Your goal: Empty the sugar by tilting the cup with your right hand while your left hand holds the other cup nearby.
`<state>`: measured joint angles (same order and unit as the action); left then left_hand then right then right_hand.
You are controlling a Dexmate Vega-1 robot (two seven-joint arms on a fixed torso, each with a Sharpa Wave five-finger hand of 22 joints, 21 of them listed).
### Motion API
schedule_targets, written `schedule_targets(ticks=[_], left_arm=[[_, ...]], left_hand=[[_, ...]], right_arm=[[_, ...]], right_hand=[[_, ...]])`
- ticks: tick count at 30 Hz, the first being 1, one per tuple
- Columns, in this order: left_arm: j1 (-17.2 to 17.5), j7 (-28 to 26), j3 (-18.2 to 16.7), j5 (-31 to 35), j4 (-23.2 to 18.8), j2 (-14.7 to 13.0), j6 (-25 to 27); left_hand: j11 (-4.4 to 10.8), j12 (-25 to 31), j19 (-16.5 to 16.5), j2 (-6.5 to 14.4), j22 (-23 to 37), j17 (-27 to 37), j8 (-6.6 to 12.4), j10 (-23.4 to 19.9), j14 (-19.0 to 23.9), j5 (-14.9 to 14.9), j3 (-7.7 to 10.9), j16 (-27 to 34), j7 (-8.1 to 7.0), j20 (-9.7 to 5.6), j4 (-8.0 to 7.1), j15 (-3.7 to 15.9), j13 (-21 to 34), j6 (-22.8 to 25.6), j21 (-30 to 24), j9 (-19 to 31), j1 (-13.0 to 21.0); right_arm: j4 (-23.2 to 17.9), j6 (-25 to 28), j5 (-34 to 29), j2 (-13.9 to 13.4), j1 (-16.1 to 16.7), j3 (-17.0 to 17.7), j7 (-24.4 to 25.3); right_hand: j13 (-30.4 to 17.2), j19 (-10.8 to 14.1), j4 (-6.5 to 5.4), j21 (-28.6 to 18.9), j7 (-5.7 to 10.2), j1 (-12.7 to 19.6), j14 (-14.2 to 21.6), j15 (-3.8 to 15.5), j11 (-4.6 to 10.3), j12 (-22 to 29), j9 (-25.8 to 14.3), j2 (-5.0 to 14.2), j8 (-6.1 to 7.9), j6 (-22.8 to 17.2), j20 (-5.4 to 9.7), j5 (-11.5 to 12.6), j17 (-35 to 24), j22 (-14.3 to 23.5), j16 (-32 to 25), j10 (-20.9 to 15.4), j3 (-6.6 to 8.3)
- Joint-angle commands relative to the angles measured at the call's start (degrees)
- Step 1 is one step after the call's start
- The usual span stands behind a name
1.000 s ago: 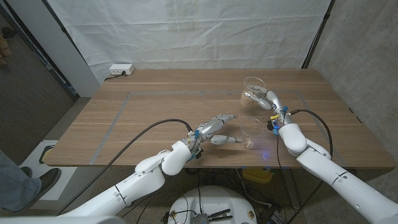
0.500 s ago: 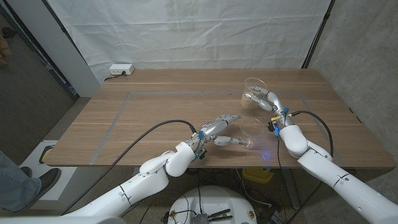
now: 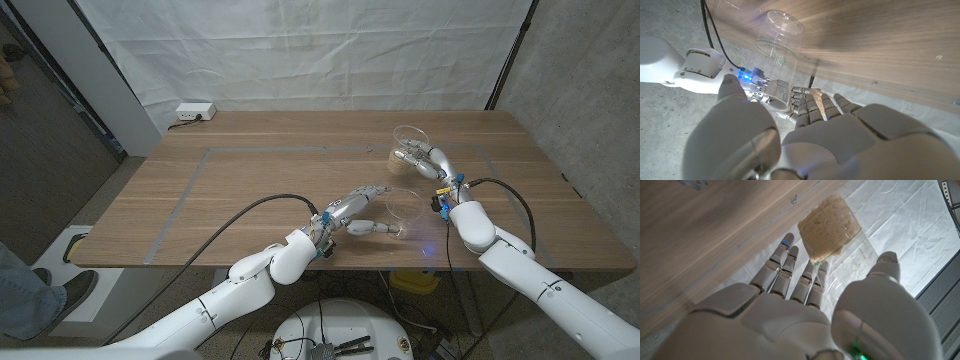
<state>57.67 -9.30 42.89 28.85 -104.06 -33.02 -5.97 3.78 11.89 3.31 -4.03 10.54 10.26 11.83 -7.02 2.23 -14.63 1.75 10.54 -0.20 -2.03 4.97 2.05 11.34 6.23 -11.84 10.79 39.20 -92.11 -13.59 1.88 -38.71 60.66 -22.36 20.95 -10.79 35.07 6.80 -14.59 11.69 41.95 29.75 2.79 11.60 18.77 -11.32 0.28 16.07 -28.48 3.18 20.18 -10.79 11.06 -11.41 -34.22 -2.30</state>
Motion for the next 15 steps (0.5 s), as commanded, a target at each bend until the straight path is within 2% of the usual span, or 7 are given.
schedule_targets(ticks=[1,6,15], left_arm=[[-1.0,0.3,0.5,-1.4,2.0,1.1,-1.3],[-1.7,0.8,0.7,-2.1,3.1,1.6,-1.6],[-4.2,1.9,2.3,-3.0,7.5,3.8,-3.0]], left_hand=[[0.34,0.1,0.6,0.0,0.1,0.2,-0.13,0.0,0.0,-0.4,-0.42,0.1,0.16,-1.67,0.08,0.22,0.1,0.3,0.0,0.3,0.3],[0.16,0.1,0.6,0.1,0.1,0.2,-0.1,0.0,0.1,-0.5,-0.48,0.2,0.11,-1.62,0.05,0.18,0.1,0.4,0.0,0.3,0.4],[0.47,0.2,0.6,0.2,0.1,0.3,-0.01,-0.3,0.2,-0.6,-0.53,0.3,0.0,-1.58,0.03,0.28,0.1,0.6,0.0,0.3,0.5]], right_arm=[[-0.2,0.2,-0.1,-0.2,-0.1,-0.1,-0.2],[0.0,-0.1,-0.1,0.0,0.0,0.0,0.0],[0.7,-1.3,-0.1,0.3,-0.4,-0.2,0.1]], right_hand=[[-0.1,0.0,-0.14,0.1,-0.01,0.3,0.4,5.83,0.01,-0.1,-0.3,0.66,-0.12,-0.5,0.41,-0.1,-0.2,0.1,0.1,-0.3,-0.11],[-0.1,0.0,-0.17,0.2,0.01,0.3,0.5,5.85,0.0,-0.1,-0.3,0.71,-0.19,-0.5,0.4,-0.2,-0.2,0.1,0.1,-0.4,-0.13],[-0.1,0.0,-0.21,0.2,-0.04,0.3,0.6,5.94,-0.02,-0.1,-0.3,0.79,-0.2,-0.7,0.41,-0.3,-0.2,0.1,0.1,-0.4,-0.16]])
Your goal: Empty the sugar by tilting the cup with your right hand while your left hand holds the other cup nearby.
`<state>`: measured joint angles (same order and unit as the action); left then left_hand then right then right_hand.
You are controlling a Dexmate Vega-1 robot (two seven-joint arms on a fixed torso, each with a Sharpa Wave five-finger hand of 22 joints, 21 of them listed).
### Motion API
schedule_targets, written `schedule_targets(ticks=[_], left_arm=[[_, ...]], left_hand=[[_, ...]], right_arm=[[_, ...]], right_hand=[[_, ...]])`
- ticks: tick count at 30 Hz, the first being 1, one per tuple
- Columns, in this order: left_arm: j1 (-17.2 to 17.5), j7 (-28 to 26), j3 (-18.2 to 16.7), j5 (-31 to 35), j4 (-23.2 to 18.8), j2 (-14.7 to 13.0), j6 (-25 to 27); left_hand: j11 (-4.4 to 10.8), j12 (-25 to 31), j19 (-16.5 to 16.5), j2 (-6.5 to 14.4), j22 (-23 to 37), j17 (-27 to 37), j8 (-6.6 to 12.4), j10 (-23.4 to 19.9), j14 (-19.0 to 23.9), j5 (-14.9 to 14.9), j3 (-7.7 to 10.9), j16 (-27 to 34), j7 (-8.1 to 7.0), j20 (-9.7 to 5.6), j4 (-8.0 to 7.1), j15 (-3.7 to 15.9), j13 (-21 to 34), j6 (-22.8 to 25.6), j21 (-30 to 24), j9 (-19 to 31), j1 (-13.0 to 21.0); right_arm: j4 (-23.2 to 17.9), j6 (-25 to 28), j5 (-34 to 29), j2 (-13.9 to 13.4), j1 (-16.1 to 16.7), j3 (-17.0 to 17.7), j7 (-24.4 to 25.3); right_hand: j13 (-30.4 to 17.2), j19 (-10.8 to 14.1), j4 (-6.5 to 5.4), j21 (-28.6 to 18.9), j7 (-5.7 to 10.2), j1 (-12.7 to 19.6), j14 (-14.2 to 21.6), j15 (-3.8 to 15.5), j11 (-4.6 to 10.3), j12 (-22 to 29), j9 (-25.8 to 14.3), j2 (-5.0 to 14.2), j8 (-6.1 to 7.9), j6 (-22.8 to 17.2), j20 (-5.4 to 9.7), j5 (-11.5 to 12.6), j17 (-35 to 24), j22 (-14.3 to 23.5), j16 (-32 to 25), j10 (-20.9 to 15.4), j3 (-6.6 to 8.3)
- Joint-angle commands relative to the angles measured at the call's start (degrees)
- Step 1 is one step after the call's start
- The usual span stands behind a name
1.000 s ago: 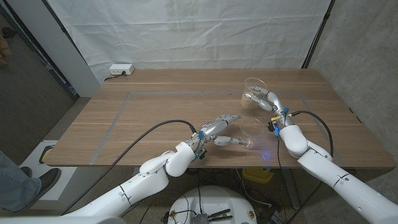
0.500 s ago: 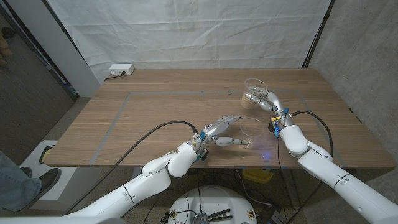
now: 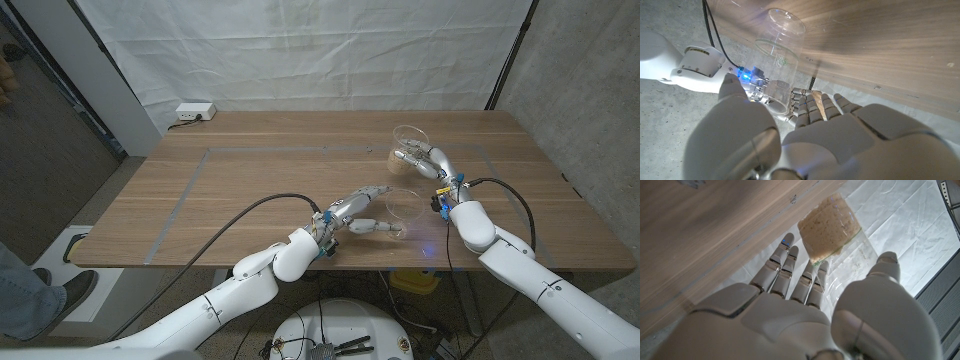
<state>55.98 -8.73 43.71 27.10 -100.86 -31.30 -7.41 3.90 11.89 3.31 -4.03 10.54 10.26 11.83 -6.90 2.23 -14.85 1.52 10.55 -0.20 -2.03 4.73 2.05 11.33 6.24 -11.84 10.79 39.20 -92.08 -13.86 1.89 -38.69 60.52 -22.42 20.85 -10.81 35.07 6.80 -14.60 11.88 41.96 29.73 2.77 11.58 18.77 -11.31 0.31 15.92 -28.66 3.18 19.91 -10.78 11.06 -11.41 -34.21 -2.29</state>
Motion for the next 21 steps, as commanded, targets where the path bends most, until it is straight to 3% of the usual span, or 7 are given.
schedule_targets(ticks=[1,16,21], left_arm=[[-2.8,1.6,1.6,-1.4,4.8,2.2,-2.0],[-6.0,3.9,2.1,-4.9,9.2,3.8,-7.2],[-7.7,5.4,2.2,-7.8,12.3,5.0,-11.0]], left_hand=[[0.34,0.2,0.6,0.2,0.1,0.2,-0.01,-0.4,0.2,-0.4,-0.31,0.3,0.03,-1.58,0.26,0.3,0.1,0.6,0.0,0.3,0.5],[0.49,0.4,0.4,0.4,0.1,0.2,0.19,-0.9,0.6,-0.5,-0.41,0.4,-0.41,-1.6,0.26,0.79,0.1,1.3,0.0,0.3,0.8],[0.92,0.8,-0.1,0.6,0.1,0.2,0.49,-2.1,1.6,-0.7,-0.46,0.7,-0.61,-2.46,0.33,1.13,0.1,2.2,-0.2,0.3,1.1]], right_arm=[[0.4,-0.9,-0.2,0.2,-0.1,0.0,0.4],[-0.5,-0.5,0.0,0.1,0.7,0.6,1.1],[-1.1,-0.1,-0.3,0.0,1.2,0.7,1.6]], right_hand=[[-0.1,0.0,-0.21,0.2,-0.24,0.3,0.7,5.94,0.0,-0.2,-0.3,0.76,-0.07,-0.5,0.42,0.0,-0.2,0.1,0.1,-0.4,-0.17],[-0.1,0.2,-0.28,0.2,-0.16,0.3,0.7,5.81,0.0,-0.3,-0.3,0.82,-0.19,-0.8,0.33,-0.2,-0.2,0.1,0.1,-0.6,-0.29],[-0.1,0.2,-0.31,0.3,-0.18,0.3,0.7,5.94,0.01,-0.3,-0.3,0.86,-0.24,-0.9,0.32,-0.3,-0.2,0.1,0.2,-0.6,-0.31]])
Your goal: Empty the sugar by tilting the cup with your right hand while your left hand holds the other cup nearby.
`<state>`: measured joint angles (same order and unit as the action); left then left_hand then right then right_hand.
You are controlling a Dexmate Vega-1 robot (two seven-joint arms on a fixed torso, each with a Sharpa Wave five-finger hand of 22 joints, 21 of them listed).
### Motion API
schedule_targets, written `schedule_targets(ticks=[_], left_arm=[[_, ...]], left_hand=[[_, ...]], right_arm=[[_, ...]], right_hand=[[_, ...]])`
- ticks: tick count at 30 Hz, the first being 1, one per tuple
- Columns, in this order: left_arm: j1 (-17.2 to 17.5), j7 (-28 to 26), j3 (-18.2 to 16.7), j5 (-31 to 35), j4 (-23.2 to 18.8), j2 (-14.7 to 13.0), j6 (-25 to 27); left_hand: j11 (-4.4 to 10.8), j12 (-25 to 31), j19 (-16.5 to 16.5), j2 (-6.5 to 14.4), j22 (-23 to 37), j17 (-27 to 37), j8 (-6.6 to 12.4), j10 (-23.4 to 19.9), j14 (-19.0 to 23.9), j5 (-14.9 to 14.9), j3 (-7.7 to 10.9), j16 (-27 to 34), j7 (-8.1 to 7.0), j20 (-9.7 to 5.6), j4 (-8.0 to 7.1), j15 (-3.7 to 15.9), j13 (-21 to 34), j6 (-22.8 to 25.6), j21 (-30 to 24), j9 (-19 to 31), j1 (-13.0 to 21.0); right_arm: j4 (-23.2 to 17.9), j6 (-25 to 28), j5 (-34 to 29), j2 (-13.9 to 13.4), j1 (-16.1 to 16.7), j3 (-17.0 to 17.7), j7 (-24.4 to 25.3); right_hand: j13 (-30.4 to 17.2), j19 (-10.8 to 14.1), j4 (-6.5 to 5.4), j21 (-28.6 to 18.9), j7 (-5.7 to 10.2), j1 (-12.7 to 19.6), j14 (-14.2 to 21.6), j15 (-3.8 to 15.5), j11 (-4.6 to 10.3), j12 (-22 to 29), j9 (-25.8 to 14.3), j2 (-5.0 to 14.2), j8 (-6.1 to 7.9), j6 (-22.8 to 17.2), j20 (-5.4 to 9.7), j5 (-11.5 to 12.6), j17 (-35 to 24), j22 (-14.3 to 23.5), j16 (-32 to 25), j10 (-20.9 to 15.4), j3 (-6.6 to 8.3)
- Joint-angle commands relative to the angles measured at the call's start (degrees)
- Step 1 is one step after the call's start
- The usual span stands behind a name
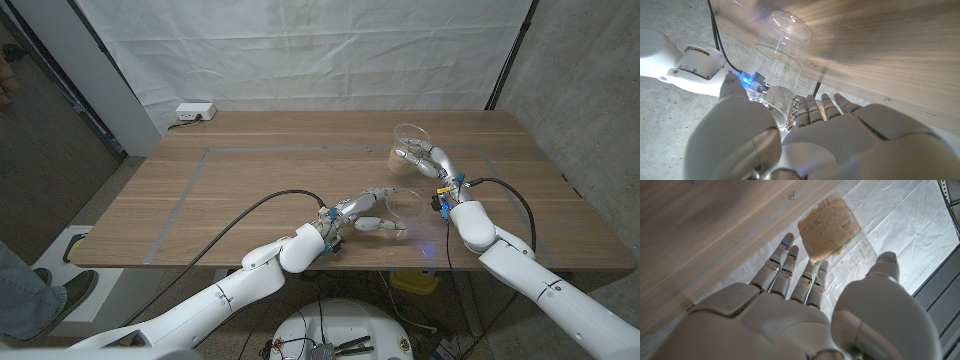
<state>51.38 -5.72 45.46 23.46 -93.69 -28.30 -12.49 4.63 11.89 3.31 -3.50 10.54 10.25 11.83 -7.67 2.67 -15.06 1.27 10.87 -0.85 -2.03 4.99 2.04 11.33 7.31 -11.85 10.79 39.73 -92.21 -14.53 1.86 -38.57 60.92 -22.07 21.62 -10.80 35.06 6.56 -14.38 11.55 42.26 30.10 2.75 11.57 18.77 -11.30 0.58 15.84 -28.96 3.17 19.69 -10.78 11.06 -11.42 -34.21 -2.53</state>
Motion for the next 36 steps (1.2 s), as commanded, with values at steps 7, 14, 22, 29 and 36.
schedule_targets(ticks=[7,14,22,29,36], left_arm=[[-4.5,4.2,0.6,-6.8,7.9,3.4,-9.3],[-4.2,4.8,0.1,-8.3,8.0,3.8,-9.9],[-2.2,3.9,-1.2,-8.7,5.1,2.8,-8.0],[0.1,3.1,-2.8,-10.3,1.9,1.6,-6.1],[3.1,2.9,-5.5,-15.9,0.0,0.3,-5.5]], left_hand=[[0.35,1.6,-2.0,0.4,0.1,0.2,1.17,-4.0,3.5,-0.7,-0.28,0.9,-0.6,-3.31,0.27,1.85,0.1,3.5,-0.8,0.3,1.4],[0.73,2.0,-8.7,1.0,0.0,0.1,1.8,-6.9,7.2,-1.0,-0.13,1.3,-0.51,-2.12,0.94,2.43,0.1,6.8,-2.8,0.3,3.7],[1.08,2.4,-14.9,2.7,-0.2,0.1,2.31,-10.5,11.0,-0.8,0.85,1.6,-0.6,-0.43,1.92,2.59,0.1,10.0,-4.1,0.4,7.3],[1.87,2.7,-18.1,4.9,-0.2,0.1,2.95,-13.5,14.5,0.0,2.29,1.9,-0.73,0.11,2.63,3.11,0.1,13.4,-4.5,0.4,10.8],[1.67,2.7,-20.1,5.8,-0.1,0.2,3.03,-14.8,16.4,0.7,2.89,2.1,-0.6,0.61,2.8,3.01,0.2,14.5,-4.9,0.5,12.2]], right_arm=[[-1.4,0.3,0.1,0.0,1.3,0.6,1.2],[-1.9,0.4,-0.1,-0.2,1.7,0.7,1.4],[-1.9,0.4,0.0,-0.2,1.7,0.3,0.8],[-1.9,0.2,-0.2,-0.3,1.5,0.0,0.4],[-3.7,1.7,-0.8,-0.6,1.6,0.1,0.5]], right_hand=[[-0.1,0.3,-0.09,0.1,0.2,0.0,0.4,6.01,0.03,-0.4,-0.4,0.63,-0.23,-0.6,0.32,-0.1,-0.2,0.1,0.2,-0.7,-0.11],[-0.1,0.3,-0.11,0.1,0.15,0.0,0.4,5.99,0.02,-0.4,-0.4,0.65,-0.29,-0.7,0.31,-0.2,-0.2,0.1,0.2,-0.7,-0.16],[-0.1,0.3,-0.13,0.1,0.09,0.1,0.4,5.89,0.04,-0.5,-0.4,0.72,-0.38,-0.7,0.27,-0.3,-0.2,0.1,0.2,-0.7,-0.17],[-0.1,0.4,-0.17,0.1,0.1,0.1,0.2,5.96,0.02,-0.5,-0.4,0.81,-0.45,-0.7,0.24,-0.3,-0.2,0.1,0.3,-0.8,-0.19],[-0.1,0.4,-0.2,0.2,0.13,0.1,0.3,5.88,0.02,-0.6,-0.4,0.88,-0.51,-0.9,0.26,-0.4,-0.2,0.1,0.3,-0.8,-0.23]])
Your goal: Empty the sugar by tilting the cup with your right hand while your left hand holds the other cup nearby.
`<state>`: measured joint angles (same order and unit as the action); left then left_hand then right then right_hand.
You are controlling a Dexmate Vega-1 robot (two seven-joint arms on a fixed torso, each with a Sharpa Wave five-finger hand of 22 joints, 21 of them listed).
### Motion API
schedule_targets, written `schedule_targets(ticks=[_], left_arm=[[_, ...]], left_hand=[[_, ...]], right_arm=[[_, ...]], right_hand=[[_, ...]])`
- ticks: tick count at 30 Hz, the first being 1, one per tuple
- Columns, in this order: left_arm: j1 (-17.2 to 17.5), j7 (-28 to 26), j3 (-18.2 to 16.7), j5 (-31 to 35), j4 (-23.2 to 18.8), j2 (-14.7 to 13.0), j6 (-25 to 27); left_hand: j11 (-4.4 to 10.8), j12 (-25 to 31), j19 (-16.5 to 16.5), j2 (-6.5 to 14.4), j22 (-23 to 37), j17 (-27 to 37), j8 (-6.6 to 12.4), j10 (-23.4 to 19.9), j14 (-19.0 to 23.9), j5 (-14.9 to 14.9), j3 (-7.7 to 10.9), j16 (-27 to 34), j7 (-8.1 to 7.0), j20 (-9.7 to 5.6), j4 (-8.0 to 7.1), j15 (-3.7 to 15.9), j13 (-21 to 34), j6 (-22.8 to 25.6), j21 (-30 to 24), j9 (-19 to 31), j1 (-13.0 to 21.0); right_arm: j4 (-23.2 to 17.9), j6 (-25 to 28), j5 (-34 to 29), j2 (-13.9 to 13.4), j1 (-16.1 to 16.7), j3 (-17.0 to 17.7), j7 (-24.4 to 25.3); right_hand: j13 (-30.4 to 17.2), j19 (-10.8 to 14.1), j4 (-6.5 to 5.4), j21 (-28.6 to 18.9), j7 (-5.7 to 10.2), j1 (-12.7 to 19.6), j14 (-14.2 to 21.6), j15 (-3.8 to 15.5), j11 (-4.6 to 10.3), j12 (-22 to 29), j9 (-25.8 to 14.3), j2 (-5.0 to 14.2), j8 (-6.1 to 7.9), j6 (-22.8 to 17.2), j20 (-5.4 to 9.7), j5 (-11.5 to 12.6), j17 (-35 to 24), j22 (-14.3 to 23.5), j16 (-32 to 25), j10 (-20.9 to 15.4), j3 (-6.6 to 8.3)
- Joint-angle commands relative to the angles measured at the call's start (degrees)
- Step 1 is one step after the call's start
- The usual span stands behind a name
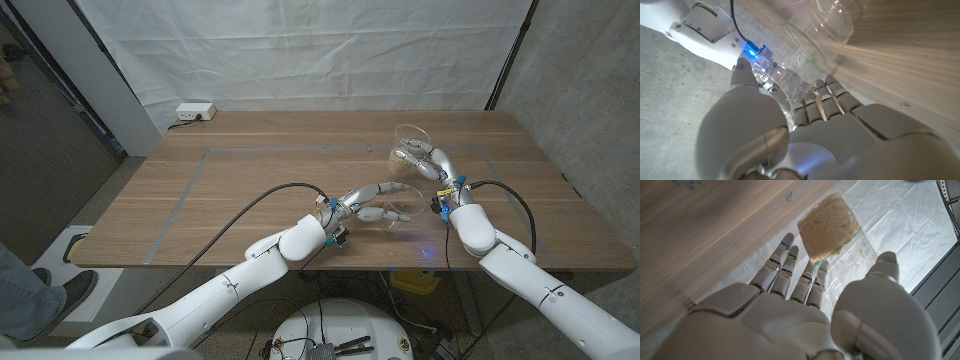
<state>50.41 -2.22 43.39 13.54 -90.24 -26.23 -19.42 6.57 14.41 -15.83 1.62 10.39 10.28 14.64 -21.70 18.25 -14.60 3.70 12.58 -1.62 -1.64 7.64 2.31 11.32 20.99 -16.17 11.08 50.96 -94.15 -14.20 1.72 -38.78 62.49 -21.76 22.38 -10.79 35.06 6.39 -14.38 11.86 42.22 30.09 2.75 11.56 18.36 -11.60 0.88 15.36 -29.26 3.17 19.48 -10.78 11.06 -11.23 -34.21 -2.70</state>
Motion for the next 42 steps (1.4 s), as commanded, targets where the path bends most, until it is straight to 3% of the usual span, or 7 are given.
schedule_targets(ticks=[1,9,22,25,29,35,42], left_arm=[[4.4,-0.6,-3.8,-7.0,-3.4,-1.9,1.3],[7.6,-1.7,-6.7,-13.5,-3.7,-2.3,0.2],[11.1,-4.5,-10.2,-16.1,-8.6,-5.0,4.0],[11.1,-4.4,-10.5,-16.6,-9.7,-5.4,6.0],[10.6,-4.5,-10.8,-17.0,-10.1,-5.6,7.4],[10.1,-5.2,-11.1,-16.5,-11.5,-6.1,9.4],[8.9,-5.3,-11.0,-15.8,-11.8,-6.3,10.9]], left_hand=[[-0.28,0.2,-1.1,0.8,0.0,0.1,0.24,-0.8,0.9,0.3,0.51,0.4,0.16,0.23,0.15,2.79,0.2,0.9,-0.6,0.2,1.0],[-0.33,-0.3,-1.0,1.0,0.0,0.2,-0.27,-0.2,0.4,0.9,0.55,-0.2,0.3,0.81,-0.03,2.38,0.2,0.3,-0.3,0.2,1.3],[-0.71,-0.8,-0.4,1.0,0.1,0.3,-0.62,0.0,0.0,1.7,0.3,-0.6,0.38,-0.2,-0.38,2.41,0.3,0.2,0.3,0.2,1.1],[-0.69,-0.9,-0.2,1.0,0.1,0.3,-0.66,0.0,0.0,1.8,0.25,-0.7,0.4,-0.18,-0.44,2.31,0.3,0.2,0.4,0.2,1.0],[-0.7,-1.0,-0.1,0.9,0.1,0.3,-0.78,0.1,-0.3,2.0,0.17,-0.9,0.24,-0.29,-0.53,2.35,0.3,0.1,0.5,0.3,1.0],[-0.72,-1.1,0.3,0.9,0.1,0.3,-0.93,0.1,-0.4,2.3,0.05,-1.0,0.41,-0.41,-0.68,2.37,0.3,0.0,0.8,0.3,0.8],[-1.0,-1.5,1.0,1.0,0.2,0.3,-1.33,0.6,-1.0,2.6,-0.09,-1.3,0.43,-0.51,-0.89,2.2,0.3,-0.5,1.3,0.3,0.7]], right_arm=[[-2.0,1.6,-0.6,-0.4,0.0,-0.2,-0.3],[-3.7,3.4,-1.6,-0.9,-1.2,-0.4,-1.0],[-3.2,3.6,-2.6,-1.1,-2.7,-0.2,-0.9],[-1.5,1.2,-2.0,-0.9,-3.1,-0.2,-1.2],[-1.3,1.8,-3.3,-1.3,-3.6,-0.4,-0.9],[-3.7,4.6,-7.2,-2.7,-3.6,-0.5,0.3],[-4.7,5.9,-6.6,-3.5,-3.8,0.1,-0.8]], right_hand=[[-0.1,0.4,-0.04,0.2,-0.18,0.1,0.3,5.87,0.03,-0.2,-0.1,0.58,-0.03,-0.6,0.25,-0.2,-0.2,0.1,0.1,-0.8,-0.06],[-0.1,0.4,-0.05,0.3,-0.21,0.2,0.4,5.88,0.02,-0.3,-0.1,0.69,-0.16,-0.6,0.2,-0.3,-0.2,0.1,0.1,-0.8,-0.07],[-0.1,0.5,0.03,0.3,-0.32,0.6,0.4,5.84,0.05,-0.4,-0.1,0.98,-0.29,-0.6,0.24,-0.4,-0.2,0.1,0.1,-0.8,0.06],[-0.1,0.6,0.11,0.2,-0.32,0.8,0.5,5.99,0.03,-0.4,-0.1,1.07,-0.33,-0.7,0.29,-0.4,-0.1,0.1,0.1,-0.9,0.13],[-0.1,1.4,0.22,0.0,-0.49,1.2,1.1,6.24,-0.29,-0.5,-0.1,1.39,-0.33,-1.0,1.07,-0.5,-0.1,0.1,-0.1,-1.0,0.29],[-0.1,1.8,0.34,0.0,-0.73,1.6,1.6,6.41,-0.76,-0.4,-0.1,1.63,-0.36,-1.4,1.62,-0.7,-0.1,0.1,-0.2,-1.5,0.42],[-0.1,1.9,0.41,0.0,-0.83,1.9,1.6,6.44,-0.83,-0.5,-0.1,1.88,-0.44,-1.4,1.78,-0.8,-0.1,0.1,-0.2,-1.6,0.56]])
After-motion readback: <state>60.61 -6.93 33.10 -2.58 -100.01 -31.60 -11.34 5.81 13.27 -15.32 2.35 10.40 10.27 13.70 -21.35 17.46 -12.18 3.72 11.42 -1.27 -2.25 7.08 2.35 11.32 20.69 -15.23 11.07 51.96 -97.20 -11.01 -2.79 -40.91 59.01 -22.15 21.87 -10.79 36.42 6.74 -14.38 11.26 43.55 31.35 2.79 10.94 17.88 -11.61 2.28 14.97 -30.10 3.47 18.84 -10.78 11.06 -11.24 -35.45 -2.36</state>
